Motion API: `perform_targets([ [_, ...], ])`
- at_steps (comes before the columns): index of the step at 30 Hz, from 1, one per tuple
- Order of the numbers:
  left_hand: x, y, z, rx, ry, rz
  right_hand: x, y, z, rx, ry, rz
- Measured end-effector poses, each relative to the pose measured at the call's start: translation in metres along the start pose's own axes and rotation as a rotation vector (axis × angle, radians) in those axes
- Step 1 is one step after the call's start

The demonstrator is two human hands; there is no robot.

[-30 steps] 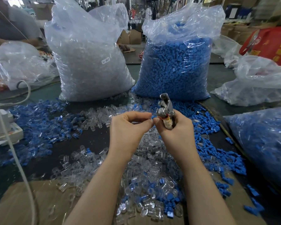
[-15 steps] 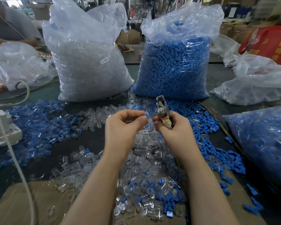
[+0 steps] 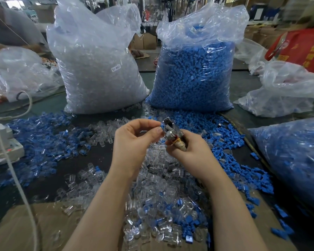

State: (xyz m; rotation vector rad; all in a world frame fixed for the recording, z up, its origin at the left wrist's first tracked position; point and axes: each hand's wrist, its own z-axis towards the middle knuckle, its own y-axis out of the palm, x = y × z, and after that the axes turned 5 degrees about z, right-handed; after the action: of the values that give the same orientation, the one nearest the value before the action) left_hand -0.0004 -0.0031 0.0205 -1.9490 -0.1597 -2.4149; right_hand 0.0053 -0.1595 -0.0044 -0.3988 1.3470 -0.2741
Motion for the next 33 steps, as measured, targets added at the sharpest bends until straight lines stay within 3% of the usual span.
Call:
perform_targets([
  [22,0.004,-0.009,0.004,-0.028,-0.017,0.039,0.001,0.006,-0.001,0.074,-0.09,-0.188],
  [25,0.002,-0.035,0.012,0.131,-0.014,0.25,0.004,0.005,-0.001,0.138,-0.089,-0.184],
  [30,-0.018,-0.101,0.015,0.562,-0.058,1.047,0.006,0.004,0.0,0.187,-0.066,-0.139],
  [33,-0.03,-0.12,0.012,0.625,-0.192,1.193,0.008,0.005,0.0,0.179,-0.076,-0.163],
])
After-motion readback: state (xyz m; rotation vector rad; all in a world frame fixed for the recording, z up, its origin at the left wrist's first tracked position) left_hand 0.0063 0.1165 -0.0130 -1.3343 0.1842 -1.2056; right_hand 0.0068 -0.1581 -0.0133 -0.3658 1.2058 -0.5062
